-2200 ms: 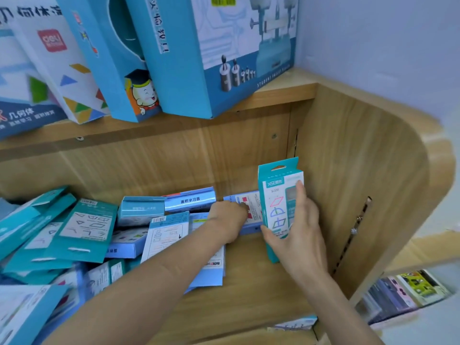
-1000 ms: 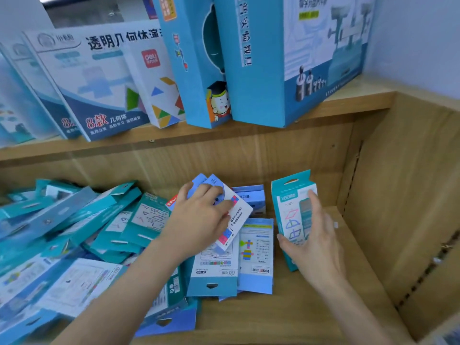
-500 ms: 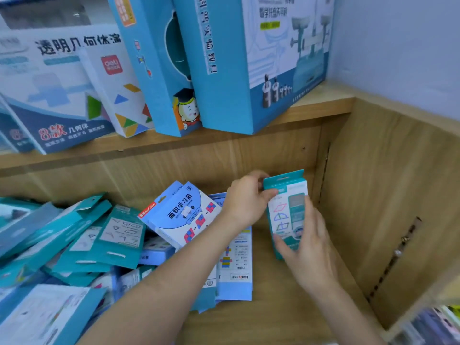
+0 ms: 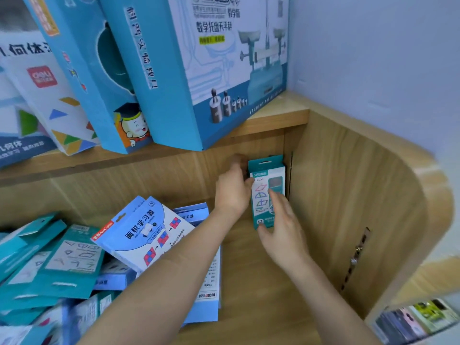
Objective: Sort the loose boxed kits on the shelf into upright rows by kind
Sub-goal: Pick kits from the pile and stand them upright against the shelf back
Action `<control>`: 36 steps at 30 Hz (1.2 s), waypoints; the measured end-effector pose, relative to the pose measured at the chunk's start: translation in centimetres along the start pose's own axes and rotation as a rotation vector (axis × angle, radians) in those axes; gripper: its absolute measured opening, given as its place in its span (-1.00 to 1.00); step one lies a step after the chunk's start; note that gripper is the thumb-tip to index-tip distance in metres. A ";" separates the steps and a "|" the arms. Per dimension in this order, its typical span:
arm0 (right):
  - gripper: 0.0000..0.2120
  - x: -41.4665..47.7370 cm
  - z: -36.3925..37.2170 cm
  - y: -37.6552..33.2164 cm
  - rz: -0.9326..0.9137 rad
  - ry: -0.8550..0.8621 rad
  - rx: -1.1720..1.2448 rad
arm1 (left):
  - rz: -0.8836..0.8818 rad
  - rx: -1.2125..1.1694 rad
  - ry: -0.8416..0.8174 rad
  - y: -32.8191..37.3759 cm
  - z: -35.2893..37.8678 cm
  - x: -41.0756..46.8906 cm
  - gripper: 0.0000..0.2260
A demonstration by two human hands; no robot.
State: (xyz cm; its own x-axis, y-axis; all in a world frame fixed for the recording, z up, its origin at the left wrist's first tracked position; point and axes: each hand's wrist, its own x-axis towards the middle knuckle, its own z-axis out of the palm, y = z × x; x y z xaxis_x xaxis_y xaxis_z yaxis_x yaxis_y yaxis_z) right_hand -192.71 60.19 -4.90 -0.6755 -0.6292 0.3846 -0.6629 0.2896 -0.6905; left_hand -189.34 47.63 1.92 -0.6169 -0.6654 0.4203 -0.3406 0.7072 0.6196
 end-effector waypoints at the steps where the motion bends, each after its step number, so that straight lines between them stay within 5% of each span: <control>1: -0.28 0.4 0.0 0.0 -0.002 0.003 0.004 | -0.012 -0.005 0.007 0.0 0.2 0.0 -0.69; 11: -0.29 3.5 -0.1 -0.3 -0.006 0.015 -0.041 | 0.079 0.162 -0.166 -0.1 -1.0 -1.1 -0.55; 17: -0.36 3.0 -1.5 -1.3 -0.088 0.092 -0.030 | 0.153 0.230 0.014 -0.3 -8.1 -7.0 -0.68; 25: -0.37 1.4 -1.4 -2.6 -0.197 0.076 0.035 | -0.234 0.327 0.304 -5.0 -13.9 -16.1 -0.71; 32: -0.38 0.4 -1.7 -3.2 -0.200 0.061 0.058 | -0.444 0.279 0.291 -7.0 -13.7 -17.1 -0.47; 36: -0.40 -0.9 -1.9 -3.8 -0.165 0.067 0.110 | -0.525 0.060 0.300 -7.3 -13.6 -16.1 -0.43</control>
State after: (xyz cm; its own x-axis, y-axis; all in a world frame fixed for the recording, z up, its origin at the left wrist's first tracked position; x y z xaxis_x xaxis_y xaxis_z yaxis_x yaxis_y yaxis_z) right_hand -190.25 61.03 -1.42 -0.5830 -0.6111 0.5354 -0.7297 0.1041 -0.6758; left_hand -167.32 49.88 -0.38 -0.1321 -0.9611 0.2427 -0.5901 0.2730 0.7598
